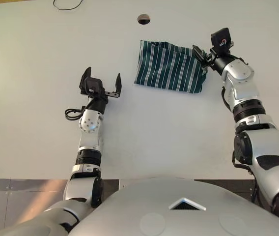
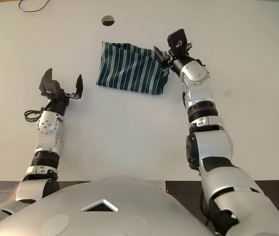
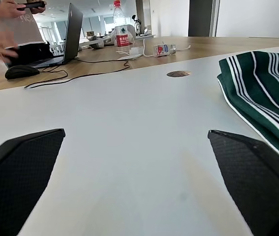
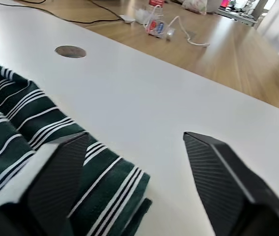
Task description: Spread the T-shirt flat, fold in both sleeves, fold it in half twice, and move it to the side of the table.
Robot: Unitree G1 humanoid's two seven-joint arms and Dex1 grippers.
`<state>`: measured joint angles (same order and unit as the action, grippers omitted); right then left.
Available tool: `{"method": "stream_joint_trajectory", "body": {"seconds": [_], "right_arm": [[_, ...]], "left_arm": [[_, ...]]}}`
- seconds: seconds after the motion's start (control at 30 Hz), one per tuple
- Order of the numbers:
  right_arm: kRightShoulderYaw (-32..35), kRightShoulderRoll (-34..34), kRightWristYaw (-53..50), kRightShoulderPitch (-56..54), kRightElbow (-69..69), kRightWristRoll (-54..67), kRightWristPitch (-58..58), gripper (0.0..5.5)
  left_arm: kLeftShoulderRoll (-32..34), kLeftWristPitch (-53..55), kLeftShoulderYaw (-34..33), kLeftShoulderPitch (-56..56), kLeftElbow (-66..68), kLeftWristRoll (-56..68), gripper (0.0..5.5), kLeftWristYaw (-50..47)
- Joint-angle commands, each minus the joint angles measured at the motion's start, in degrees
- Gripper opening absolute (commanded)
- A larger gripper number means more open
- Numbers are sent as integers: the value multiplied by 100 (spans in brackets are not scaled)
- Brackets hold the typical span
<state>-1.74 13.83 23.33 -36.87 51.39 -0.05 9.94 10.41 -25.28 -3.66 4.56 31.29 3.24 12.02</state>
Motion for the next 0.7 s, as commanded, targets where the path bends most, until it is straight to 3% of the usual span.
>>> {"method": "stream_joint_trajectory", "body": {"seconds": [0.03, 0.17, 0.33, 0.5, 0.7], "right_arm": [[-386, -70, 1097, 881, -2054, 437, 293, 386], [-1083, -36, 1782, 1244, -2409, 157, 439, 386], [-1280, -264, 1879, 285, -282, -256, 489, 386], [-604, -759, 1301, -783, 1693, 66, -335, 386], [440, -869, 246, -970, 2417, 627, -1355, 386]], "left_arm": [[-79, 45, 0, -56, -48, 79, 550, 72], [-192, 8, 39, -21, -117, 168, 550, 144], [-294, 35, 41, 15, -115, 205, 550, 182], [-342, 66, 0, 24, -102, 294, 550, 215], [-413, 88, -57, 31, -135, 447, 550, 288]]}}
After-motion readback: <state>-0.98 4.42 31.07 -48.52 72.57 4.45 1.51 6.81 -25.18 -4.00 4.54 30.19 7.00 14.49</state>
